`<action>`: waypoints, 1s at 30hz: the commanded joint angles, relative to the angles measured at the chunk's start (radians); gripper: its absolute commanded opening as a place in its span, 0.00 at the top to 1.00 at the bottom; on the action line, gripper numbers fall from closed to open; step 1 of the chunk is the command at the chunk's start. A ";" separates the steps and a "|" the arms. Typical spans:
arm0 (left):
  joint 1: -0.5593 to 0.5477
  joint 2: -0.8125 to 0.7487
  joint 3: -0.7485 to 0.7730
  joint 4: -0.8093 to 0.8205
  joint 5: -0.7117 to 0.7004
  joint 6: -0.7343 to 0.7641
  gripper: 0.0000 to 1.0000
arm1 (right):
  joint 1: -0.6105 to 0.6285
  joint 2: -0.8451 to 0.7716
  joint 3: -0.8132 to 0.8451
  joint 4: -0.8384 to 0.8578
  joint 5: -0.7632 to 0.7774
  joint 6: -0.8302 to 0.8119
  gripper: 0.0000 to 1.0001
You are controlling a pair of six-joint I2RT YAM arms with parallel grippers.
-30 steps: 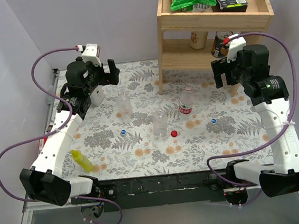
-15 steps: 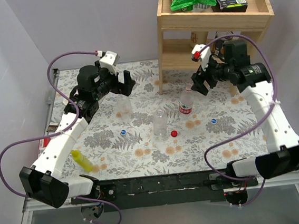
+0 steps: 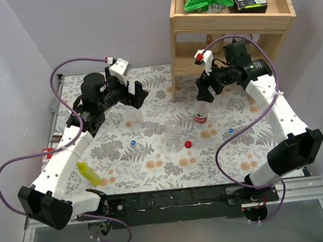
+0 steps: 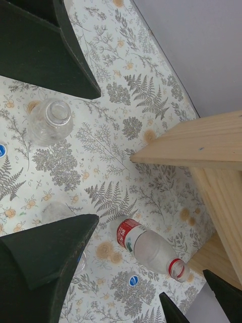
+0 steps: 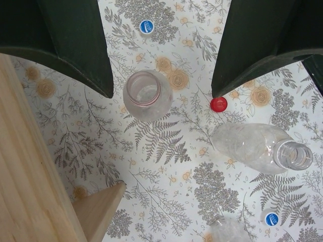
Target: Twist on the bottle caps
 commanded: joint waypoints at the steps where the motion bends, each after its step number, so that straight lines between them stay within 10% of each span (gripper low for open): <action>1: 0.000 -0.031 -0.016 -0.006 0.006 0.019 0.02 | 0.007 0.025 0.023 0.034 0.006 0.046 0.14; 23: 0.001 -0.009 -0.034 0.020 0.008 0.019 0.02 | 0.031 0.091 -0.035 0.099 0.148 0.077 0.34; 30: 0.001 0.009 -0.027 0.026 0.063 0.035 0.02 | 0.031 0.083 -0.066 0.105 0.142 0.071 0.65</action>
